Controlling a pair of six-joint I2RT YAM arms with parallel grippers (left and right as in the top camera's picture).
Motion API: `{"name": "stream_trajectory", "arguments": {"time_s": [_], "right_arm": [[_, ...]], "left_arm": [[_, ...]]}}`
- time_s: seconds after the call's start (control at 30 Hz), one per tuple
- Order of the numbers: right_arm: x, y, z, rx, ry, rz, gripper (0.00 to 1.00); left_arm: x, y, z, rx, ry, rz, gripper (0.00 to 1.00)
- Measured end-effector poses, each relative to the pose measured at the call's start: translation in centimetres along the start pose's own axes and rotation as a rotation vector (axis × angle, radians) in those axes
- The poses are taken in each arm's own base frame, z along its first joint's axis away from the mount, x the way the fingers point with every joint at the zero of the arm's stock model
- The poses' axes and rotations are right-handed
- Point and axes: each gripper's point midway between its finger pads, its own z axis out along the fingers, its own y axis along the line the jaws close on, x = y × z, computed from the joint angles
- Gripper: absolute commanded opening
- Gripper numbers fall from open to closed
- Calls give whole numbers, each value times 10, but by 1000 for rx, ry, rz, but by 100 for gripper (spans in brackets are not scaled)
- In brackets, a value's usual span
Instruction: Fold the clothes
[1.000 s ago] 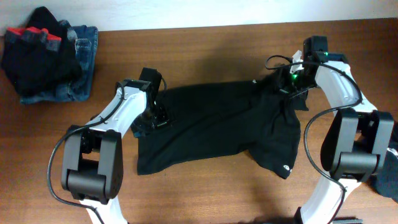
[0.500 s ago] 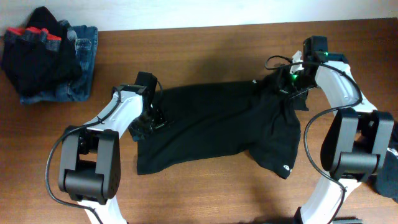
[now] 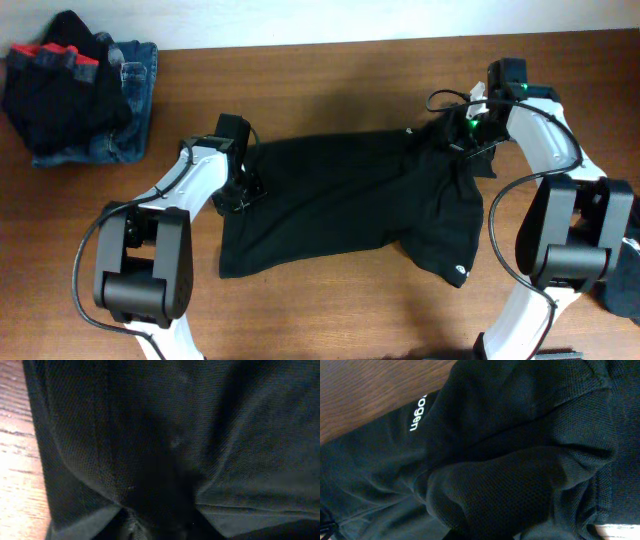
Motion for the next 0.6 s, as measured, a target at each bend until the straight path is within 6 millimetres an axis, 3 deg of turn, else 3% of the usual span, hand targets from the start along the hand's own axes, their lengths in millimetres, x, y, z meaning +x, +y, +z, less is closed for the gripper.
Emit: {"name": "stream_trajectory", "arguments": {"time_s": [0.1,0.27,0.47,0.6], "right_arm": [[0,0,0,0,0,0,4],[0,0,0,1,0,0,4],[-2,1,-1,-1,-6,-3,4],[-13,7,-11,-7,-36,-14,4]], "left_arm": [[-1,1,0,-3,-3,3,22],[-3,4,0,-24,-15,18,1],[-4,6,-4,-38,-16,77,1],[-22,0,-26,-40,-103,113,1]]}}
